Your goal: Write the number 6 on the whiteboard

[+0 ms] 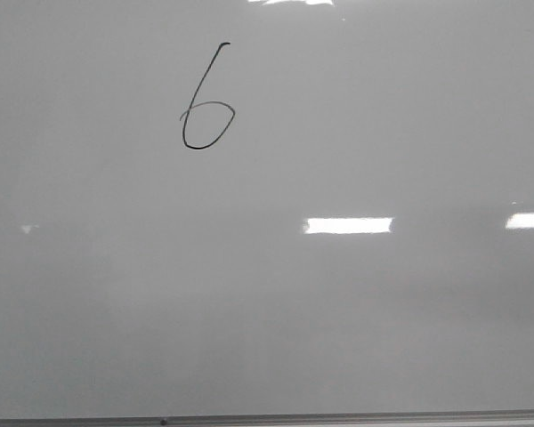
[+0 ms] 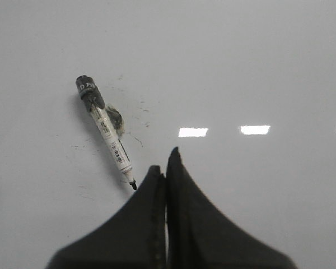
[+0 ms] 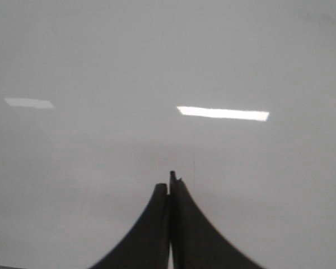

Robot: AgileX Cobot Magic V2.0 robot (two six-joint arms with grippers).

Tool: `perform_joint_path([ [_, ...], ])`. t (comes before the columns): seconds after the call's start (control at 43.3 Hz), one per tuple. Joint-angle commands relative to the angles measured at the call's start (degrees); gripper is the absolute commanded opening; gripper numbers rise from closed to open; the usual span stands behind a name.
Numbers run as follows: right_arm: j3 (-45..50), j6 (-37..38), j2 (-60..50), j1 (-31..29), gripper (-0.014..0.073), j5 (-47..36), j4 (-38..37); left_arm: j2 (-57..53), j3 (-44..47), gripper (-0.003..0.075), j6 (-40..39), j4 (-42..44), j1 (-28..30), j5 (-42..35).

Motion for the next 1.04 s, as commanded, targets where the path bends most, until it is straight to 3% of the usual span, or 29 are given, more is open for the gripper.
perform_joint_path([
  [0.0,1.41,-0.03,-1.22,-1.19,-0.006,-6.7,1.59,-0.83,0.29,-0.002,-0.58,-0.62,-0.06,-4.8],
  [1.016,1.74,-0.03,-1.22,-1.32,-0.006,-6.13,2.53,-0.83,0.29,-0.002,-0.58,-0.62,-0.06,-4.8],
])
